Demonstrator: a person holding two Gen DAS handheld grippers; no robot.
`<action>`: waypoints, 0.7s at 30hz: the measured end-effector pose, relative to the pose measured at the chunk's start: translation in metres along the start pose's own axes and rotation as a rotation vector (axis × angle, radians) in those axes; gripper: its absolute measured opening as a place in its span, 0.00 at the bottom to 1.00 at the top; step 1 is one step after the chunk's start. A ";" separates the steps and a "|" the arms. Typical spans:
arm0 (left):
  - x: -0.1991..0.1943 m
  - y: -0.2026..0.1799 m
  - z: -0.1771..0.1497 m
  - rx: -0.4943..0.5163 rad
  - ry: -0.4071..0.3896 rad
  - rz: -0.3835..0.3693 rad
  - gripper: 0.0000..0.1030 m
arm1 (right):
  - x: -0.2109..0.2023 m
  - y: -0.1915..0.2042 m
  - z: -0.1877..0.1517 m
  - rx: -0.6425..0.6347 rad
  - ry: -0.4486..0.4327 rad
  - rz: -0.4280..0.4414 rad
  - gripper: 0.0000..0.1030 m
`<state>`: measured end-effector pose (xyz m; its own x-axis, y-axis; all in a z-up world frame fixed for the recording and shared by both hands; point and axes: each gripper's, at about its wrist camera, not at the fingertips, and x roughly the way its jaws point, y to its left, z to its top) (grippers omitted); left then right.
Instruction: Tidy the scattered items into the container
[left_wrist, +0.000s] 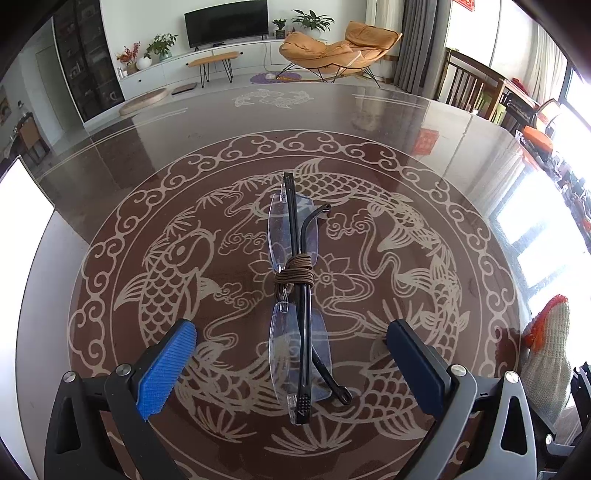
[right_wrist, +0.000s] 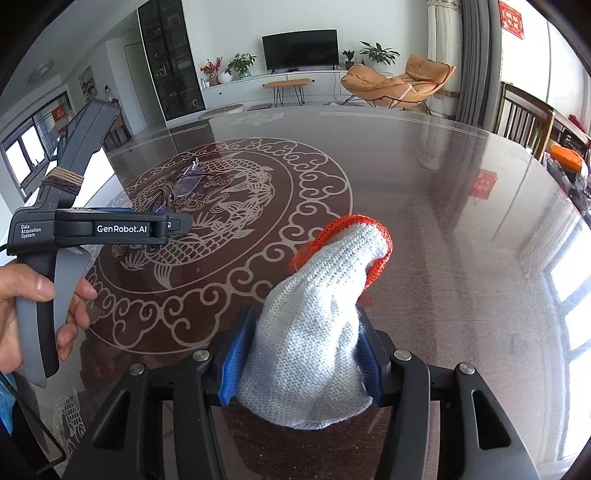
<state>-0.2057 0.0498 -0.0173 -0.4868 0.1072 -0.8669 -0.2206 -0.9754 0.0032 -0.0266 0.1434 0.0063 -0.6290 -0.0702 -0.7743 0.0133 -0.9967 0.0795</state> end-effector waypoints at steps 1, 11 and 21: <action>0.001 0.000 0.002 0.002 0.004 -0.001 1.00 | 0.001 0.003 0.000 -0.013 0.004 -0.007 0.58; 0.002 -0.002 0.006 0.009 0.005 -0.008 1.00 | 0.006 0.013 -0.002 -0.054 0.018 -0.048 0.63; 0.002 -0.003 0.006 0.008 0.002 -0.006 1.00 | 0.006 0.013 -0.003 -0.058 0.020 -0.048 0.65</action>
<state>-0.2113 0.0537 -0.0161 -0.4841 0.1129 -0.8677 -0.2303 -0.9731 0.0018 -0.0284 0.1299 0.0009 -0.6145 -0.0219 -0.7886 0.0285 -0.9996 0.0056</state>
